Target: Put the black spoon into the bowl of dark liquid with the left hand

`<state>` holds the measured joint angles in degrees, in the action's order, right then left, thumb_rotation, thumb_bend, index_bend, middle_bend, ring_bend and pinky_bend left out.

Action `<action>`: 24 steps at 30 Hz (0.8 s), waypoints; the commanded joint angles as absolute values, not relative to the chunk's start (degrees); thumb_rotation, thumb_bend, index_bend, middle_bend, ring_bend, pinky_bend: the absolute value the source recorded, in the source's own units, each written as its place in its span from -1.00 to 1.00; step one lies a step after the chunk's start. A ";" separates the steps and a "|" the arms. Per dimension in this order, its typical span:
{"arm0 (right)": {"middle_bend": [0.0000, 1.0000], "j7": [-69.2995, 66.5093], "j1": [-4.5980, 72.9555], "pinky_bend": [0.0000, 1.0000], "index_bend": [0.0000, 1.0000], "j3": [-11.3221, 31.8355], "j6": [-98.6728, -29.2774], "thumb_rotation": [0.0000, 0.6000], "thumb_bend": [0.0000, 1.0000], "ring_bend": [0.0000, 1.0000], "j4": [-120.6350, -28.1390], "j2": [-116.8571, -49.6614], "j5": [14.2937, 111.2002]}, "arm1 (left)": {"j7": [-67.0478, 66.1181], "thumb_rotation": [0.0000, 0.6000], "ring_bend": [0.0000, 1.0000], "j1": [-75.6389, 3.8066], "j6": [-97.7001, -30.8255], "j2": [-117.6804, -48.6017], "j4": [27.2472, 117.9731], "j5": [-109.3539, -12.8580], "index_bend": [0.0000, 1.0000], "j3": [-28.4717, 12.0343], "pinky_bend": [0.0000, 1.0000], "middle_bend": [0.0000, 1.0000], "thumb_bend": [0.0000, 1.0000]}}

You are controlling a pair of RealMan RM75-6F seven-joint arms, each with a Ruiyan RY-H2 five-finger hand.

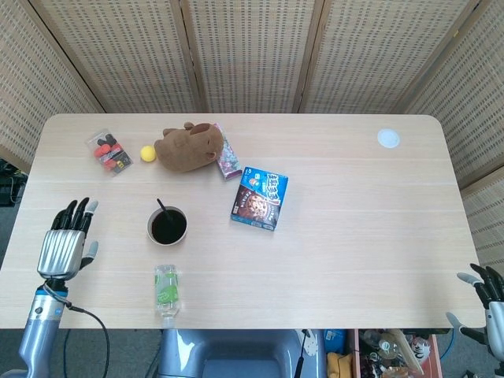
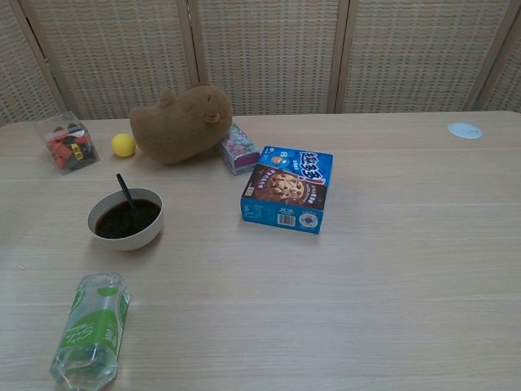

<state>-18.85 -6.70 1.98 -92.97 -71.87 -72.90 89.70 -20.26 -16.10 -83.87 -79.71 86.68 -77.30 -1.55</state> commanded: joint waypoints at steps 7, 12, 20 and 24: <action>-0.57 -17.86 -6.18 -0.59 -0.42 1.62 -93.87 1.00 -0.40 -0.79 -73.29 -72.43 91.07 | -10.24 1.00 -1.00 -8.59 -92.91 -77.69 88.44 -86.92 -1.00 3.86 -0.90 -0.94 -0.24; -0.57 -16.65 -6.05 -0.59 -0.42 0.87 -94.85 1.00 -0.40 -0.79 -74.44 -72.20 92.76 | -9.00 1.00 -1.00 -6.09 -94.79 -77.64 88.37 -89.74 -1.00 5.90 -0.94 -0.94 -0.24; -0.57 -12.50 -5.95 -0.59 -0.42 0.63 -95.69 1.00 -0.40 -0.79 -75.45 -72.14 93.43 | -8.15 1.00 -1.00 -3.65 -93.90 -76.60 89.02 -90.07 -1.00 7.11 -0.99 -0.94 -0.24; -0.57 -11.33 -6.02 -0.59 -0.42 0.56 -95.31 1.00 -0.40 -0.79 -75.36 -72.33 92.83 | -8.43 1.00 -1.00 -3.07 -93.15 -76.13 89.39 -89.88 -1.00 6.99 -1.00 -0.94 -0.24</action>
